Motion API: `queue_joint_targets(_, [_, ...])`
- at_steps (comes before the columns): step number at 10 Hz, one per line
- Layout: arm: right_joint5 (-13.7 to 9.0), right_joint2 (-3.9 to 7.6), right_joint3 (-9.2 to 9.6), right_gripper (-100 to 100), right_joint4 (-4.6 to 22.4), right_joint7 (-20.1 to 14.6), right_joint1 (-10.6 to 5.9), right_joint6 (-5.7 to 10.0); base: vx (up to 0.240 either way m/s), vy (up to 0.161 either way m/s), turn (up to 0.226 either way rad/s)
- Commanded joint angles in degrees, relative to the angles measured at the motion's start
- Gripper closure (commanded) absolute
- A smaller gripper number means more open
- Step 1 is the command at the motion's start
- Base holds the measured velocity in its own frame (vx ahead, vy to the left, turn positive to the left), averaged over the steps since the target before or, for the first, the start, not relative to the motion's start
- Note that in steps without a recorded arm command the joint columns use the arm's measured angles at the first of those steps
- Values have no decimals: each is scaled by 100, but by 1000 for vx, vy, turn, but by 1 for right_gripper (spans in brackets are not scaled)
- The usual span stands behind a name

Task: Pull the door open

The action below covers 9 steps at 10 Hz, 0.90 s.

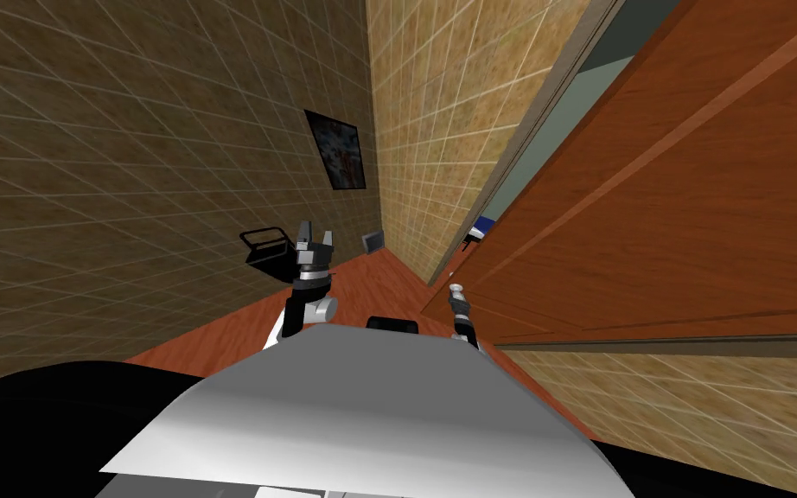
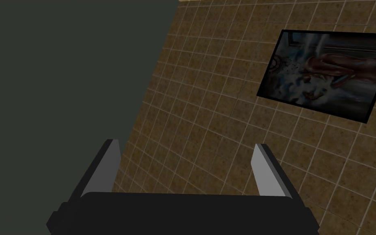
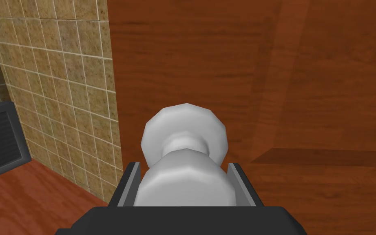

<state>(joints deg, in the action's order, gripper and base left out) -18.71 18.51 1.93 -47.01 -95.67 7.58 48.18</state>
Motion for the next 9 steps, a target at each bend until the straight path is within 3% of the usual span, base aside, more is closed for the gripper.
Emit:
queue_joint_targets(1, [75, 66, 124, 100, -38, -137, 96, 83, -247, 3, 89])
queue_joint_targets(4, [186, 210, 302, 100, -86, -356, 214, 206, -228, -50, 96])
queue_joint_targets(5, [163, 180, 269, 100, -26, -315, 182, 174, -106, -30, 28])
queue_joint_targets(9, [348, 402, 492, 100, 0, -641, 369, 500, -200, -32, 115])
